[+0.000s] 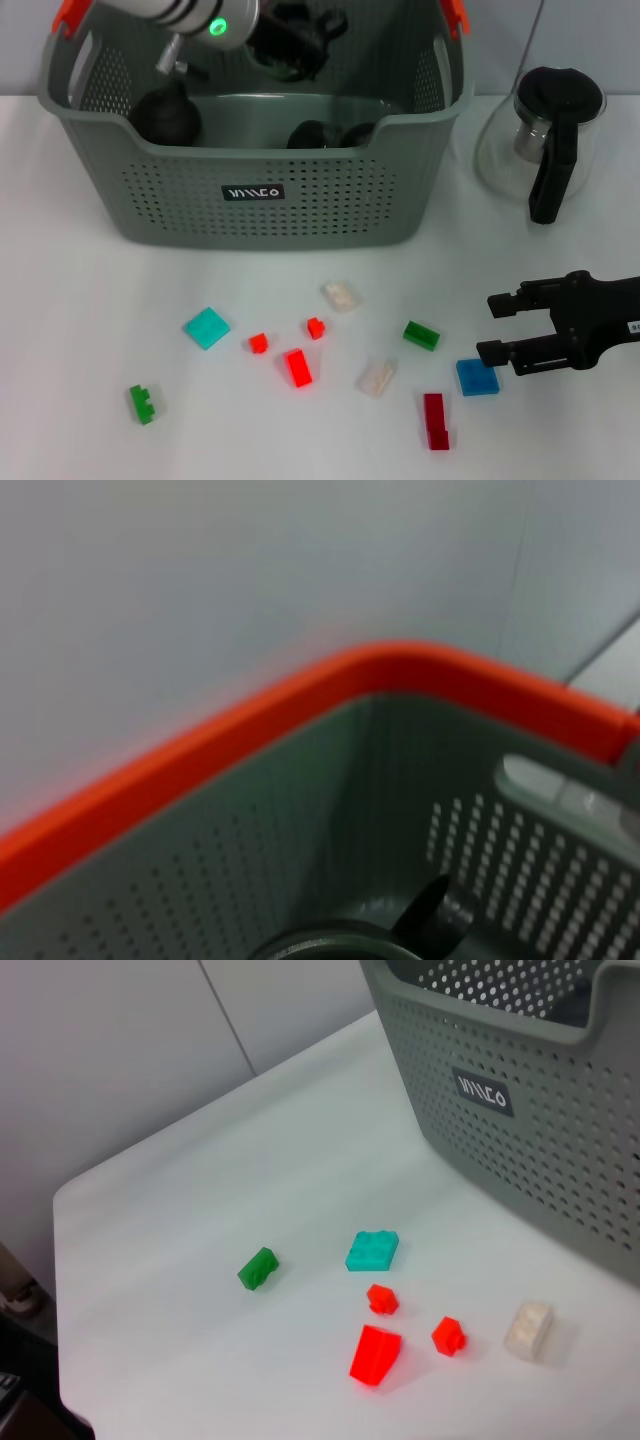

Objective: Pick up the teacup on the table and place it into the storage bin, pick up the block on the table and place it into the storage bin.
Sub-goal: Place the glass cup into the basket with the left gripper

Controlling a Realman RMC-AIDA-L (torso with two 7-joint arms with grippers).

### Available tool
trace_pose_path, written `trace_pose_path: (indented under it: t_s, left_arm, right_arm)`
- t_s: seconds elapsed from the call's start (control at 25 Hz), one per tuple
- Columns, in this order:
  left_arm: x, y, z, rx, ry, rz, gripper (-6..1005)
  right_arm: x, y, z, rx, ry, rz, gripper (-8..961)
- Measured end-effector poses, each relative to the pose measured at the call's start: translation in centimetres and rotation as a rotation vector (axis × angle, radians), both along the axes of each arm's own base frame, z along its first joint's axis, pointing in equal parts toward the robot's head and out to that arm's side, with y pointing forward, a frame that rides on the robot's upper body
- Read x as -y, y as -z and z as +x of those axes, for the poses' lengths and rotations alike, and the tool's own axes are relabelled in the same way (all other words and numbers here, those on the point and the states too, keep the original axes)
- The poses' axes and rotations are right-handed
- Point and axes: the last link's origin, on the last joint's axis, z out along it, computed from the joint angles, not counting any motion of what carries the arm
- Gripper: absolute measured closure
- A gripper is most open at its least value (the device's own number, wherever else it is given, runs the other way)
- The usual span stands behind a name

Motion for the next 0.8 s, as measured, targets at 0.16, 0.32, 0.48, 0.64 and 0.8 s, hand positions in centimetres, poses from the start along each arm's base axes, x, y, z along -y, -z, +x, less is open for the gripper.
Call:
trace_pose_path:
  t_s: [0.16, 0.32, 0.48, 0.64, 0.8]
  left_arm:
    - [0.2, 1.3, -1.1, -0.059, -0.002, 0.015, 889]
    - [0.4, 2.0, -1.6, -0.079, -0.012, 0.027, 880]
    - [0.5, 2.2, -2.1, -0.092, -0.027, 0.040, 872]
    - [0.6, 2.2, -2.4, -0.093, -0.032, 0.045, 863]
    - [0.6, 1.7, -2.4, -0.084, -0.038, 0.048, 722]
  right_arm:
    - [0.0, 0.1, 0.0, 0.000, -0.009, 0.000, 158]
    - [0.0, 0.1, 0.0, 0.001, -0.009, -0.001, 159]
    - [0.0, 0.1, -0.1, 0.004, -0.011, -0.003, 158]
    - [0.0, 0.2, -0.1, 0.008, -0.013, -0.005, 158]
    - [0.0, 0.3, -0.1, 0.008, -0.016, -0.006, 158]
